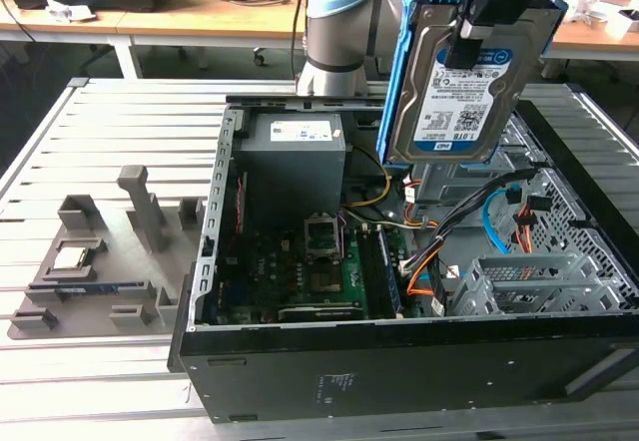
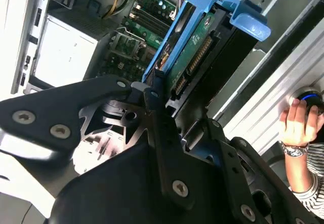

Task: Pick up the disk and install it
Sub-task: 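Pick up the disk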

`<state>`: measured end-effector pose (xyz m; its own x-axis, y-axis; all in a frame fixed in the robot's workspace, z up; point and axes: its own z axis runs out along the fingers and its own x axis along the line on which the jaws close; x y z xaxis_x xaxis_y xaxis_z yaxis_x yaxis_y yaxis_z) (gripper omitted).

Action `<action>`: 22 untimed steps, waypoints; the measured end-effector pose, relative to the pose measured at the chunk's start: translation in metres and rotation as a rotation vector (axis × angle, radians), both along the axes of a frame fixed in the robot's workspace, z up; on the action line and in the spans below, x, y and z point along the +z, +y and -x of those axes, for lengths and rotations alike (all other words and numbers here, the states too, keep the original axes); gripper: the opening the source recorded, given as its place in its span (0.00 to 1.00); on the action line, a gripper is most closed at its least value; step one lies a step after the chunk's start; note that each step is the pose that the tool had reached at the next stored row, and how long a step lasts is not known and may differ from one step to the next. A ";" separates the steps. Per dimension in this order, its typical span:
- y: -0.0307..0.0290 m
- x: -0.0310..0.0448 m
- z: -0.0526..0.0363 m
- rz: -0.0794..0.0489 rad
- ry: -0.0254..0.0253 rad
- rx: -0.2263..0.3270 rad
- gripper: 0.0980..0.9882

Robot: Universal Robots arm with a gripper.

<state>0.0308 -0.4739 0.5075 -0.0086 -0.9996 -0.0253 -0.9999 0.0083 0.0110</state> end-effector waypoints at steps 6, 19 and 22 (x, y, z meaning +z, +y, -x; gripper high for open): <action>-0.0155 -0.0007 0.0000 0.000 0.0001 0.000 0.30; -0.0468 -0.0025 0.0000 0.000 0.0000 0.000 0.30; -0.0533 -0.0030 0.0000 0.000 0.0001 0.000 0.30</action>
